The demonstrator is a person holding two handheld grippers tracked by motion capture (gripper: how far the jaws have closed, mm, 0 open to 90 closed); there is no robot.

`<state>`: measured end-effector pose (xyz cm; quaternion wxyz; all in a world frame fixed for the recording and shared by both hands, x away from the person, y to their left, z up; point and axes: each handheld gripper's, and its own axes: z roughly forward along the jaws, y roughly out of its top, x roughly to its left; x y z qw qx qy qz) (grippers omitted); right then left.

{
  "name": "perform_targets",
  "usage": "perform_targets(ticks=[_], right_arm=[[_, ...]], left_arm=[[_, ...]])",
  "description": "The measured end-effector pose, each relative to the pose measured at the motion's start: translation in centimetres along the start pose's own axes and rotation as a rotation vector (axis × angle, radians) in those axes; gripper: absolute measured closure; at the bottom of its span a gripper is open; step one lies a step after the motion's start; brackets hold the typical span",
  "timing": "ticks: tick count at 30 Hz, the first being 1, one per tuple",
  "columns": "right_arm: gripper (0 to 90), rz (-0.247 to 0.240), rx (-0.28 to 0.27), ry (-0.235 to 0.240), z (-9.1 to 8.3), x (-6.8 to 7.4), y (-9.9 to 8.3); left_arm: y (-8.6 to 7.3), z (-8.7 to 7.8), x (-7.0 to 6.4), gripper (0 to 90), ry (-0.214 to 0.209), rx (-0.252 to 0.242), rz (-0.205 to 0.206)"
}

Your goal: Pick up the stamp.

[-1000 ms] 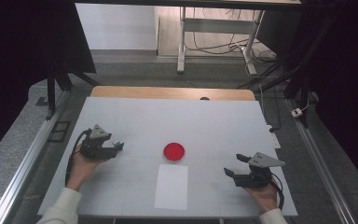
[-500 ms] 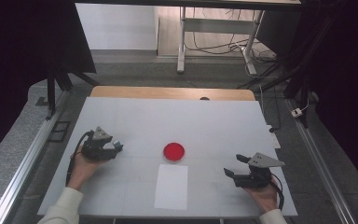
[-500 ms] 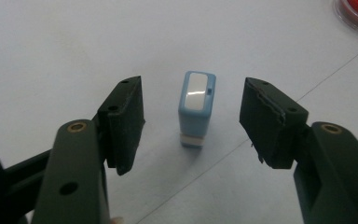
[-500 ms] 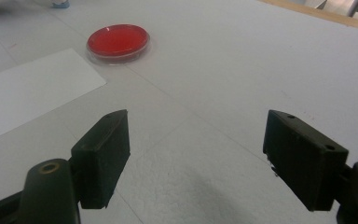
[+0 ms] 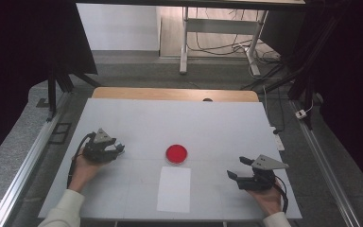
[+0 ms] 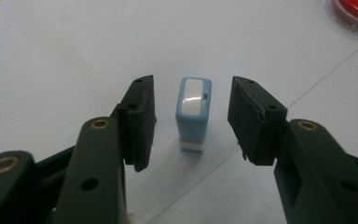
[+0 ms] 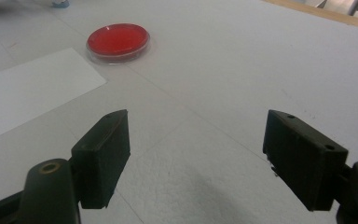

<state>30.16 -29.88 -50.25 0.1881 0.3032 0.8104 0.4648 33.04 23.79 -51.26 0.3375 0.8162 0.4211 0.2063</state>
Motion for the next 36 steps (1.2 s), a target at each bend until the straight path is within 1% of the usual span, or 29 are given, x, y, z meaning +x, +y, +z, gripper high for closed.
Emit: perform_targets(ticks=[3, 10, 12, 15, 16, 17, 29, 36], right_arm=[[22.4, 0.002, 0.0, 0.0, -0.01, -0.01, -0.01], [22.4, 0.001, -0.001, -0.002, -0.04, -0.01, 0.0], [22.4, 0.004, -0.006, -0.001, -0.02, -0.03, -0.02], [22.4, 0.003, -0.002, -0.003, -0.07, -0.04, -0.01], [22.4, 0.004, -0.001, -0.003, -0.08, -0.04, -0.01], [22.5, 0.005, -0.003, -0.002, -0.07, -0.04, -0.02], [22.6, 0.006, -0.001, -0.001, -0.03, -0.03, -0.04], [22.8, 0.007, -0.005, -0.001, 0.02, -0.02, -0.08]], left_arm=[[0.01, 0.0, -0.04, 56.6, 0.0, -0.004, 0.009], [-0.03, -0.06, -0.09, 61.5, -0.002, -0.001, 0.02], [-0.04, -0.06, -0.09, 65.4, -0.002, 0.0, 0.021], [-0.11, -0.01, -0.09, 67.9, -0.001, 0.005, 0.023], [-0.13, 0.0, -0.08, 71.4, -0.001, 0.006, 0.024], [-0.18, 0.0, -0.06, 72.4, -0.003, 0.006, 0.023], [-0.12, -0.03, -0.17, 75.6, -0.013, 0.004, 0.036], [-0.07, -0.09, -0.27, 75.8, -0.002, 0.003, 0.038]])
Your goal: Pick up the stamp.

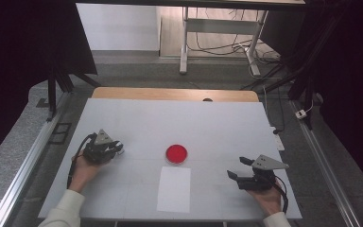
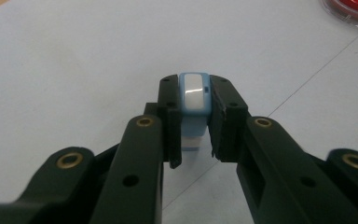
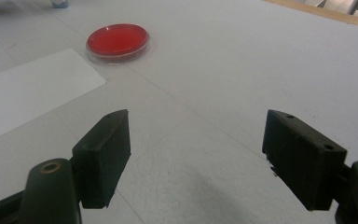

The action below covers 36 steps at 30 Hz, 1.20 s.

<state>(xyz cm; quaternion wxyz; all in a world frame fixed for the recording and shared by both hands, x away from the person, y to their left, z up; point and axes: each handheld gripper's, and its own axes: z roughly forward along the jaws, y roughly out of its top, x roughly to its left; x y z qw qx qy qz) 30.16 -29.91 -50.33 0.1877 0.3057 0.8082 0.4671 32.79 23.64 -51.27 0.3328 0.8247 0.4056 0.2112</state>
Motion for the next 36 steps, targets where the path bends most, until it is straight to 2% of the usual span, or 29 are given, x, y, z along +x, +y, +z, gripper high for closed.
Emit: perform_targets(ticks=[5, 17, 29, 36], right_arm=[[22.8, 0.0, -0.001, -0.002, 0.0, 0.0, 0.0], [22.8, 0.001, -0.002, -0.005, 0.0, 0.0, 0.0], [22.9, 0.001, -0.003, -0.01, -0.1, 0.0, 0.0], [22.9, -0.002, 0.001, -0.012, -0.1, 0.0, 0.0]], left_arm=[[0.0, -0.1, 0.0, 75.8, -0.007, -0.005, -0.009], [0.5, -0.7, -0.3, 75.9, -0.033, -0.056, -0.035], [1.4, -1.9, -0.9, 75.8, -0.107, -0.14, -0.082], [2.3, -2.5, -1.7, 75.8, -0.152, -0.179, -0.092]])
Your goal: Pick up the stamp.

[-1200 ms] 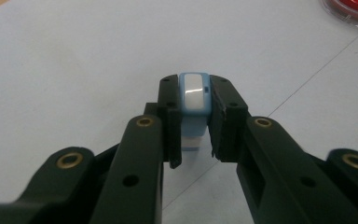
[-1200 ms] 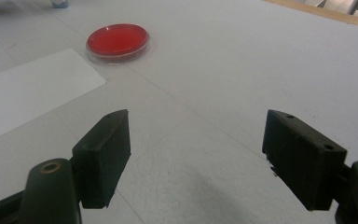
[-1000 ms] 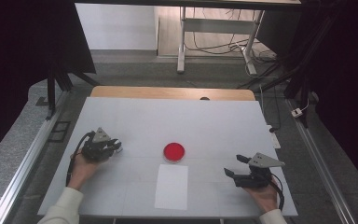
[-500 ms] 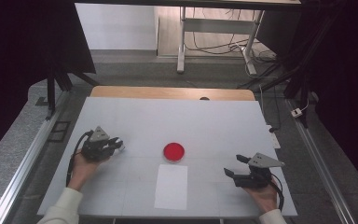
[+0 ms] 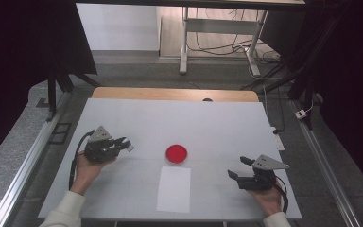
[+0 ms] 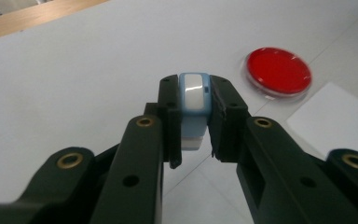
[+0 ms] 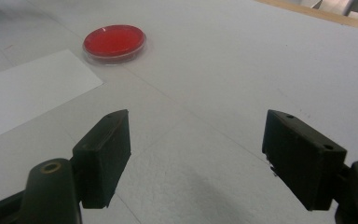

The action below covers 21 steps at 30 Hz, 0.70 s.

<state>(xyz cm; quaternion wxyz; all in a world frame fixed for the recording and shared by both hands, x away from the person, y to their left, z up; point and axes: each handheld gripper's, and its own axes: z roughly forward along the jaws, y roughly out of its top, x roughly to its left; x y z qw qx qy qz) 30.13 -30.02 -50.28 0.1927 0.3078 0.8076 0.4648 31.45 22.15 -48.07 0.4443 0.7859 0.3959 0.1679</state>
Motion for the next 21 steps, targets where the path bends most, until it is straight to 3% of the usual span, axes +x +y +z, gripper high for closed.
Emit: perform_targets(ticks=[21], right_arm=[[22.9, -0.003, -0.004, -0.007, 0.0, 0.1, 0.0]], left_arm=[[1.5, -0.4, -2.0, 75.8, -0.094, -0.059, -0.011]])
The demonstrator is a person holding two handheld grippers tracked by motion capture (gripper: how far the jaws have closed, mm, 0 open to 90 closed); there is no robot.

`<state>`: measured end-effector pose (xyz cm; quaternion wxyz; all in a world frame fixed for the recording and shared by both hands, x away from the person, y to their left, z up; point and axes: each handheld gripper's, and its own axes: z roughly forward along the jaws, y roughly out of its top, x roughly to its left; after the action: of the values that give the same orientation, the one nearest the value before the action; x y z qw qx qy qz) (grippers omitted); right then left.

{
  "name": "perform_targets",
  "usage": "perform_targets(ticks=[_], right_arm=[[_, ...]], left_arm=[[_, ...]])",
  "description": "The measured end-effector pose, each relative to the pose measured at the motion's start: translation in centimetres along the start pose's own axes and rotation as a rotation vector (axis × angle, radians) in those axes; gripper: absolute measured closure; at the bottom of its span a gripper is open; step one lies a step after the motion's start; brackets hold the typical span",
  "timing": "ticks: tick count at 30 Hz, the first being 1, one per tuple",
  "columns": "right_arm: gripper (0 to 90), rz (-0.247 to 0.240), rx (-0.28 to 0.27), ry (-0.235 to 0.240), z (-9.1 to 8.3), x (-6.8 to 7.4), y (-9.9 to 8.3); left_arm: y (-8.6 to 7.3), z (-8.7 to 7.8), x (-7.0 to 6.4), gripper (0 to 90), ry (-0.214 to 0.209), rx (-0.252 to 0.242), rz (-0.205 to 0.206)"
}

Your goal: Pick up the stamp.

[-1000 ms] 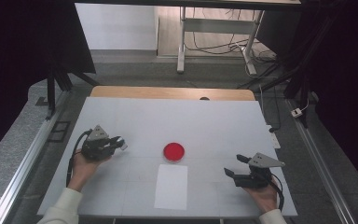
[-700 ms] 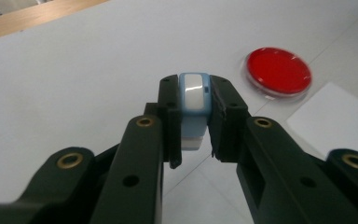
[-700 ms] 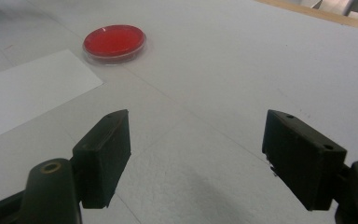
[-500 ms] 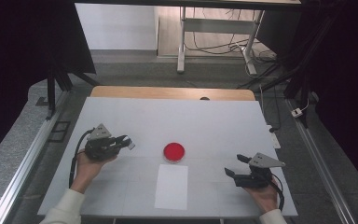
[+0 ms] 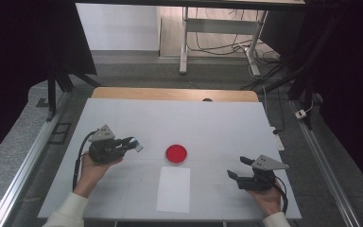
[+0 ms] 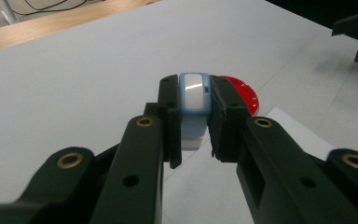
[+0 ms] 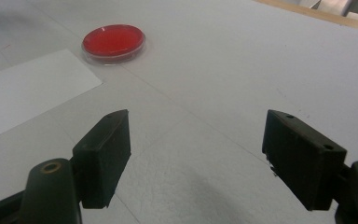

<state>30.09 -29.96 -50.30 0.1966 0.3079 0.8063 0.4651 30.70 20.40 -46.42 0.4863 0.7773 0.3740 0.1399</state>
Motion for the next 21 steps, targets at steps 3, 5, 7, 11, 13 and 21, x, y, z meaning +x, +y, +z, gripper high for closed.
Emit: perform_targets(ticks=[3, 5, 7, 11, 13, 21], right_arm=[[22.9, -0.001, 0.002, 0.0, 0.0, 0.0, 0.0], [22.9, -0.002, 0.002, -0.001, 0.0, 0.0, 0.0], [22.9, -0.001, 0.002, -0.001, 0.0, 0.0, 0.0], [22.9, -0.001, -0.002, -0.005, -0.1, 0.0, 0.0], [22.9, 0.0, -0.003, -0.005, -0.2, 0.0, 0.0], [22.9, 0.002, -0.005, -0.006, -0.2, 0.0, 0.0]], left_arm=[[0.2, 0.0, -0.3, 75.8, -0.013, -0.008, -0.001], [0.3, 0.0, -0.5, 75.8, -0.022, -0.011, 0.0], [0.5, 0.1, -0.8, 75.8, -0.028, -0.012, 0.003], [0.7, 0.3, -1.2, 75.8, -0.04, -0.014, 0.009], [0.8, 0.3, -1.4, 75.8, -0.046, -0.016, 0.012], [1.3, 0.4, -2.1, 75.8, -0.075, -0.029, 0.018]])
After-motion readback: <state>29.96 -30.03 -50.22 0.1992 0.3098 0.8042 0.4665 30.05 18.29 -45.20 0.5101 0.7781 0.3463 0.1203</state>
